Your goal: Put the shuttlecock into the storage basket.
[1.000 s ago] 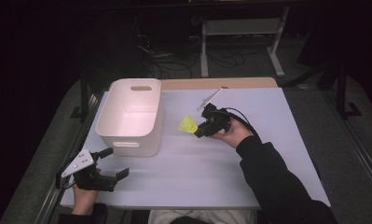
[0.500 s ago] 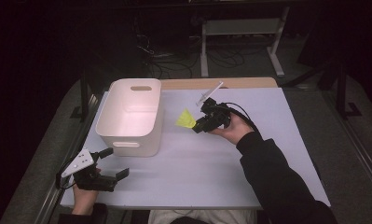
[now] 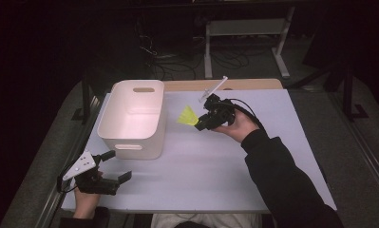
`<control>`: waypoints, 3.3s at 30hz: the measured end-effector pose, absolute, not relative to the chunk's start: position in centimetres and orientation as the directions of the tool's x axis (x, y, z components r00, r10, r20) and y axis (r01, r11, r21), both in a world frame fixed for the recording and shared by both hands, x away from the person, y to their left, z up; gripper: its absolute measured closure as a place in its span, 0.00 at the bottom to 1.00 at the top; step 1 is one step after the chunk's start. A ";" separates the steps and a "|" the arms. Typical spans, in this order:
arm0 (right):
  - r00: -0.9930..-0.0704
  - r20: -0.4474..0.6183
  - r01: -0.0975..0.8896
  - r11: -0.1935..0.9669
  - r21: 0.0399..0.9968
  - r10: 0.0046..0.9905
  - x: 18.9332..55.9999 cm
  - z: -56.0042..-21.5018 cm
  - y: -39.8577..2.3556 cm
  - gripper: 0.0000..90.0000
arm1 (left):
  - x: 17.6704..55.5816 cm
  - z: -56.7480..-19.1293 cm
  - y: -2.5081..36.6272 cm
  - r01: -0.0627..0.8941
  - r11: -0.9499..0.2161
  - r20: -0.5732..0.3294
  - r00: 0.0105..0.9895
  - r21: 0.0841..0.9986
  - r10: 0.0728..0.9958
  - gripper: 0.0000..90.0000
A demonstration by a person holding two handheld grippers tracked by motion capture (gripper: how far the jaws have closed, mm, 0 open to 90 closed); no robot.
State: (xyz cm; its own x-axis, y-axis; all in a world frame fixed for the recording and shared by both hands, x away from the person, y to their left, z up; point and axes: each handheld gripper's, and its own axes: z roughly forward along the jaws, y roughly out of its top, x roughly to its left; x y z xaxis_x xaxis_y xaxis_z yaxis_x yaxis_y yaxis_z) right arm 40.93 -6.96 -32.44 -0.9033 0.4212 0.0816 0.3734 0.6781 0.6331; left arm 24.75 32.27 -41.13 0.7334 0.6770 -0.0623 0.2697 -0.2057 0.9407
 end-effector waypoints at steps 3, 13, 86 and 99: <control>-0.904 0.076 0.369 0.678 0.636 0.420 41.0 -31.9 -7.0 0.70 | 24.8 -41.1 32.3 0.269 -0.208 -0.061 0.734 0.940 0.676 0.00; -0.912 0.051 0.337 0.674 0.657 0.407 41.2 -29.8 -6.6 0.70 | 24.8 -41.1 32.3 0.270 -0.206 -0.063 0.734 0.941 0.676 0.00; -0.967 -0.010 0.184 0.725 0.664 0.254 41.5 -25.2 3.2 0.70 | 24.8 -41.1 32.3 0.266 -0.204 -0.062 0.737 0.942 0.673 0.00; -0.974 -0.009 0.163 0.734 0.660 0.225 41.7 -25.3 5.3 0.70 | 24.8 -41.1 32.3 0.267 -0.203 -0.063 0.737 0.942 0.673 0.00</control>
